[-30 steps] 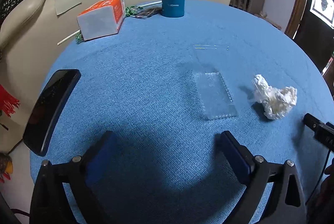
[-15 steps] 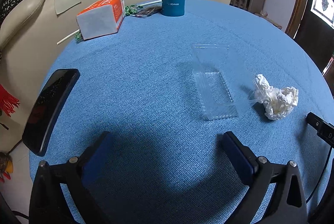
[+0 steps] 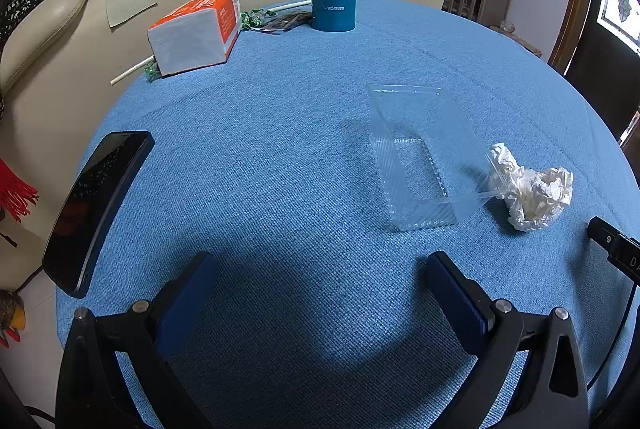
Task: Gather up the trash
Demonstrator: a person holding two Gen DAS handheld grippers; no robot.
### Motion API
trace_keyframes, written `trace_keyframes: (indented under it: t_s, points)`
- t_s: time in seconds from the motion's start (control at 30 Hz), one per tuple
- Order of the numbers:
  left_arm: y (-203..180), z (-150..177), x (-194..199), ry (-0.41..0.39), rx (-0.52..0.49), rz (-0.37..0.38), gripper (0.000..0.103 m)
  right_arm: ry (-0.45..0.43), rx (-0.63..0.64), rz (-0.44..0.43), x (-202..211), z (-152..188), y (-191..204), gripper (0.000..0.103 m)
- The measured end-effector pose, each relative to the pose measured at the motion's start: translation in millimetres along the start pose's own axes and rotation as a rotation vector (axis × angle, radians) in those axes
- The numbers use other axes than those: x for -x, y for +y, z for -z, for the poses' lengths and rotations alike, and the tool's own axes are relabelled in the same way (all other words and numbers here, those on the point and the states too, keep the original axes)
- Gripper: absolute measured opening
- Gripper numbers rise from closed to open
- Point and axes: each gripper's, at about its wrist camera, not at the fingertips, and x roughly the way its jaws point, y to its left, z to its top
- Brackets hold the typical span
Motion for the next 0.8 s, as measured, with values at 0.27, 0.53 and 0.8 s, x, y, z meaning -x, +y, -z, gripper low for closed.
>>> trace_keyframes:
  t_s: [0.27,0.53,0.8]
  points:
    - [0.1,-0.2,-0.9,-0.001,0.007,-0.006,0.103,0.000,0.000,0.000,-0.1,-0.1,-0.1,0.103]
    - [-0.1,-0.5,-0.8,-0.001,0.007,-0.007,0.103,0.000,0.000,0.000,-0.3,-0.2,-0.1,0.103]
    - [-0.1,-0.3,-0.9,-0.001,0.008,-0.008,0.103,0.001,0.000,-0.001,-0.9,-0.5,-0.1,0.103]
